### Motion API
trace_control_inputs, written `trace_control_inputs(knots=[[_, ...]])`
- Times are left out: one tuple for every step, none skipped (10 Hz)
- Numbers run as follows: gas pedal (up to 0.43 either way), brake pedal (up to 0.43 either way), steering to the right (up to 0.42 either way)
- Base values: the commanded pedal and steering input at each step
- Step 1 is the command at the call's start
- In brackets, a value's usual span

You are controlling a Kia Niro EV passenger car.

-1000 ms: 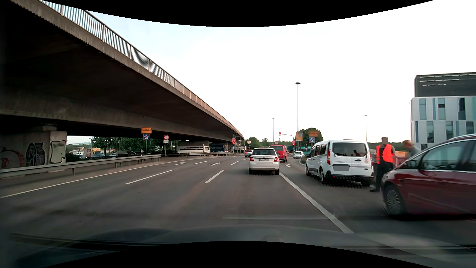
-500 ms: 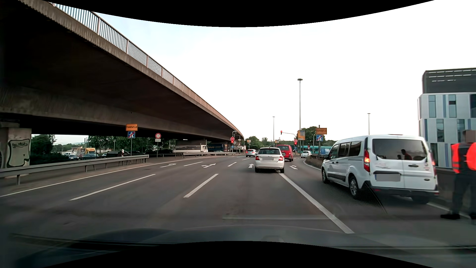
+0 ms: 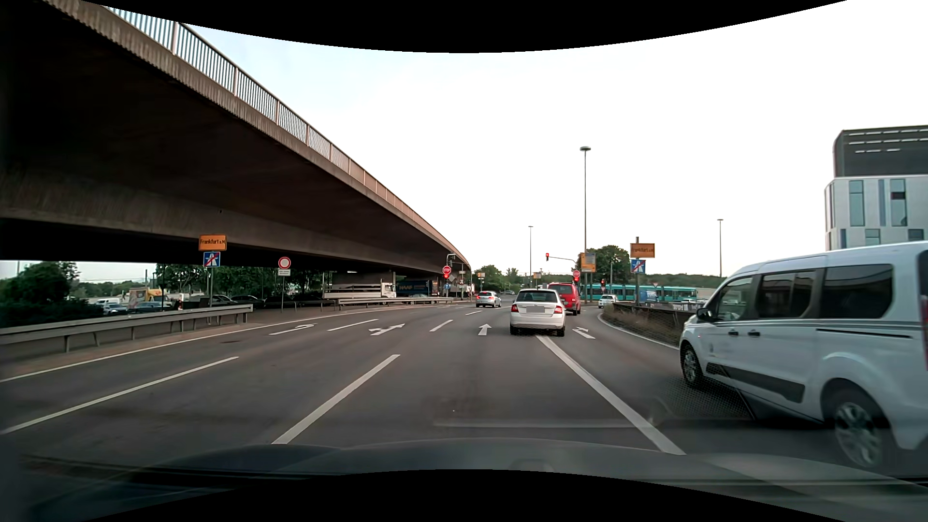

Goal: Follow the waypoints while adhering to traffic rules and regulations

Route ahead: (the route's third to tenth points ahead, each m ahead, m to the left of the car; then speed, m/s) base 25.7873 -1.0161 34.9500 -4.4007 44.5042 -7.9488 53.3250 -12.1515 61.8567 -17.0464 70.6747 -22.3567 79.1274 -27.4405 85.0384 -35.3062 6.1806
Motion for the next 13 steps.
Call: trace_control_inputs(knots=[[0.059, 0.000, 0.033], [0.059, 0.000, 0.039], [0.059, 0.000, 0.044], [0.059, 0.000, 0.047], [0.059, 0.000, 0.053], [0.059, 0.000, 0.059], [0.059, 0.000, 0.064], [0.059, 0.000, 0.067], [0.059, 0.000, 0.068], [0.059, 0.000, 0.068], [0.059, 0.000, 0.068], [0.059, 0.000, 0.068], [0.059, 0.000, 0.068]])
